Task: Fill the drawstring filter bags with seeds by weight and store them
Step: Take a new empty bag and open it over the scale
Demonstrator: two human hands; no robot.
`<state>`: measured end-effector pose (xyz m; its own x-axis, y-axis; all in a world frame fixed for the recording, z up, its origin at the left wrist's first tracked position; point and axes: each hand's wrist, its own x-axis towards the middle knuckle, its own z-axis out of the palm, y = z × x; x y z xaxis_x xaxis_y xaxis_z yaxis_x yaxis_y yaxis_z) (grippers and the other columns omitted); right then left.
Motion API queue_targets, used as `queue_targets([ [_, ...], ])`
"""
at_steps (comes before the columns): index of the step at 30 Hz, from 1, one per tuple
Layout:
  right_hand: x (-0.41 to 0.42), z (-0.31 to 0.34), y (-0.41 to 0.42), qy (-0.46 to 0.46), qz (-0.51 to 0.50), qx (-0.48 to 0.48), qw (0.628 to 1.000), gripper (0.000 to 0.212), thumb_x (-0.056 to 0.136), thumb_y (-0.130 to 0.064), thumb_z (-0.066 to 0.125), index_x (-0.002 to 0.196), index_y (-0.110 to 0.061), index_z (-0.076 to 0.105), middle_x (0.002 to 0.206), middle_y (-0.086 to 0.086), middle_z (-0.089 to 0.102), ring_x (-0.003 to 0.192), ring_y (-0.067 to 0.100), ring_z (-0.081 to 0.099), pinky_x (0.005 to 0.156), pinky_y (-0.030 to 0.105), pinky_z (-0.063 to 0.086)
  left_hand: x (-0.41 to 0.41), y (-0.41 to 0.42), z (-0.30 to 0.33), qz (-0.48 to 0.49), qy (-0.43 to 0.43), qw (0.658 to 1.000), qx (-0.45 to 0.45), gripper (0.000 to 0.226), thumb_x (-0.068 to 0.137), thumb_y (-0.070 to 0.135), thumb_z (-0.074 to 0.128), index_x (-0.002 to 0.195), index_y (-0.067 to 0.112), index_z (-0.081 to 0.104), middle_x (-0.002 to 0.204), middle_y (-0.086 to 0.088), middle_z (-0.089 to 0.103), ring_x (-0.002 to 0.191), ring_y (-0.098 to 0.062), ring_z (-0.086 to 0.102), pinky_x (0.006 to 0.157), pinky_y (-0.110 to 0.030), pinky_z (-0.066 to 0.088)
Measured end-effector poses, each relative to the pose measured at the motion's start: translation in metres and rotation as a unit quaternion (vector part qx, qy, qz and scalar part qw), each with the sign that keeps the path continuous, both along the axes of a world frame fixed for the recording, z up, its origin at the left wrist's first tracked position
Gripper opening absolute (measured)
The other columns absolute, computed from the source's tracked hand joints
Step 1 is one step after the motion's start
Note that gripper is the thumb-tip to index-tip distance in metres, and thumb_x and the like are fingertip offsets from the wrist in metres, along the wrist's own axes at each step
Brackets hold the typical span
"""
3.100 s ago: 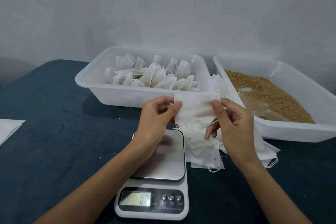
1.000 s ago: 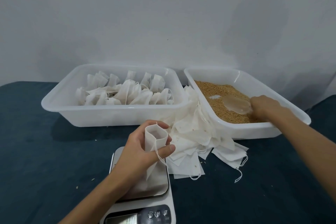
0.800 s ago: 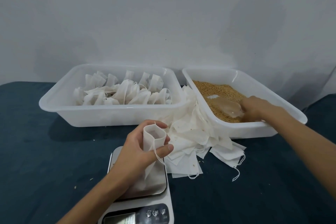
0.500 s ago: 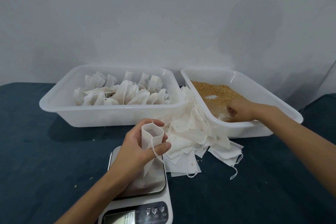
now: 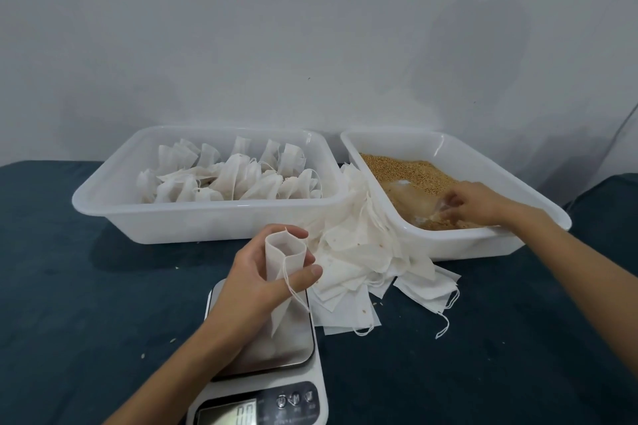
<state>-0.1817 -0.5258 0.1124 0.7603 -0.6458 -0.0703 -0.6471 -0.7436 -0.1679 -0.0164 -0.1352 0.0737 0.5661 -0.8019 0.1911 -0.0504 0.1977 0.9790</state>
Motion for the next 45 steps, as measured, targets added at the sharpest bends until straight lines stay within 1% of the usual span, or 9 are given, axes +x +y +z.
queue_targets([
  [5, -0.010, 0.022, 0.007, -0.107, 0.002, 0.006, 0.994, 0.005, 0.094, -0.017, 0.070, 0.096, -0.016, 0.066, 0.097, 0.002, 0.073, 0.079, 0.012, 0.069, 0.071, 0.021, 0.046, 0.000, -0.001, -0.002, 0.008, -0.009, 1.000, 0.005, 0.042, 0.071, 0.044, 0.083, 0.106, 0.024, 0.072, 0.098, -0.010, 0.073, 0.086, -0.017, 0.069, 0.075, -0.022, 0.056],
  [10, -0.002, 0.049, 0.041, -0.139, 0.048, -0.013, 0.989, 0.012, 0.093, -0.017, 0.070, 0.103, -0.011, 0.069, 0.104, -0.001, 0.070, 0.095, 0.015, 0.064, 0.086, 0.031, 0.045, 0.001, -0.002, -0.004, 0.022, -0.024, 0.999, 0.003, 0.032, 0.076, 0.030, 0.082, 0.104, 0.021, 0.071, 0.096, -0.007, 0.074, 0.084, -0.015, 0.070, 0.074, -0.022, 0.055],
  [14, 0.004, 0.064, 0.087, -0.164, 0.129, 0.010, 0.978, 0.008, 0.094, -0.019, 0.070, 0.101, -0.018, 0.069, 0.109, -0.011, 0.070, 0.106, 0.006, 0.064, 0.089, 0.015, 0.047, 0.002, -0.001, -0.006, 0.024, -0.034, 0.999, 0.001, 0.038, 0.073, 0.031, 0.085, 0.106, 0.019, 0.070, 0.094, -0.006, 0.074, 0.085, -0.016, 0.072, 0.077, -0.025, 0.056],
  [17, 0.007, 0.072, 0.123, -0.182, 0.193, 0.049, 0.963, 0.022, 0.092, -0.013, 0.071, 0.111, -0.025, 0.070, 0.112, -0.017, 0.070, 0.107, -0.007, 0.063, 0.087, 0.004, 0.043, 0.008, 0.005, -0.007, 0.017, -0.039, 0.999, 0.004, 0.042, 0.071, 0.039, 0.085, 0.107, 0.023, 0.070, 0.094, -0.007, 0.074, 0.087, -0.022, 0.071, 0.082, -0.037, 0.059],
  [21, 0.013, 0.079, 0.161, -0.178, 0.257, 0.044, 0.949, 0.026, 0.091, -0.014, 0.072, 0.116, -0.022, 0.072, 0.110, -0.024, 0.070, 0.105, -0.011, 0.063, 0.087, 0.006, 0.043, 0.016, 0.013, -0.009, 0.004, -0.037, 0.999, 0.007, 0.039, 0.073, 0.034, 0.087, 0.107, 0.027, 0.070, 0.096, -0.008, 0.073, 0.092, -0.028, 0.072, 0.090, -0.051, 0.058],
  [31, 0.029, 0.097, 0.186, -0.136, 0.298, -0.050, 0.943, 0.036, 0.083, -0.014, 0.078, 0.117, -0.027, 0.073, 0.105, -0.018, 0.071, 0.100, -0.006, 0.061, 0.088, 0.001, 0.036, 0.016, 0.016, -0.006, 0.001, 0.018, 1.000, -0.006, 0.030, 0.079, 0.022, 0.084, 0.106, 0.024, 0.070, 0.091, 0.003, 0.074, 0.094, -0.014, 0.074, 0.078, -0.022, 0.056],
  [37, 0.036, 0.102, 0.191, -0.103, 0.326, -0.133, 0.930, 0.040, 0.082, -0.011, 0.078, 0.120, -0.024, 0.073, 0.101, -0.013, 0.066, 0.094, 0.013, 0.057, 0.088, 0.031, 0.038, 0.007, 0.014, -0.008, -0.014, 0.023, 1.000, 0.014, 0.032, 0.086, 0.007, 0.083, 0.114, 0.010, 0.068, 0.090, -0.001, 0.072, 0.086, -0.011, 0.069, 0.079, -0.024, 0.056],
  [41, 0.038, 0.101, 0.192, -0.092, 0.332, -0.151, 0.927, 0.040, 0.083, -0.014, 0.078, 0.121, -0.025, 0.073, 0.101, -0.006, 0.069, 0.092, 0.017, 0.053, 0.090, 0.037, 0.037, 0.006, 0.014, -0.009, -0.015, 0.022, 0.999, 0.018, 0.037, 0.086, 0.005, 0.082, 0.120, 0.009, 0.069, 0.099, -0.010, 0.076, 0.093, -0.013, 0.071, 0.093, -0.030, 0.057],
  [45, 0.039, 0.100, 0.192, -0.092, 0.333, -0.162, 0.924, 0.039, 0.083, -0.013, 0.078, 0.121, -0.025, 0.073, 0.101, -0.004, 0.070, 0.092, 0.017, 0.050, 0.090, 0.041, 0.039, 0.005, 0.014, -0.009, -0.018, 0.006, 1.000, 0.024, 0.039, 0.087, 0.006, 0.082, 0.123, 0.012, 0.070, 0.101, -0.001, 0.076, 0.097, -0.010, 0.071, 0.096, -0.028, 0.055],
])
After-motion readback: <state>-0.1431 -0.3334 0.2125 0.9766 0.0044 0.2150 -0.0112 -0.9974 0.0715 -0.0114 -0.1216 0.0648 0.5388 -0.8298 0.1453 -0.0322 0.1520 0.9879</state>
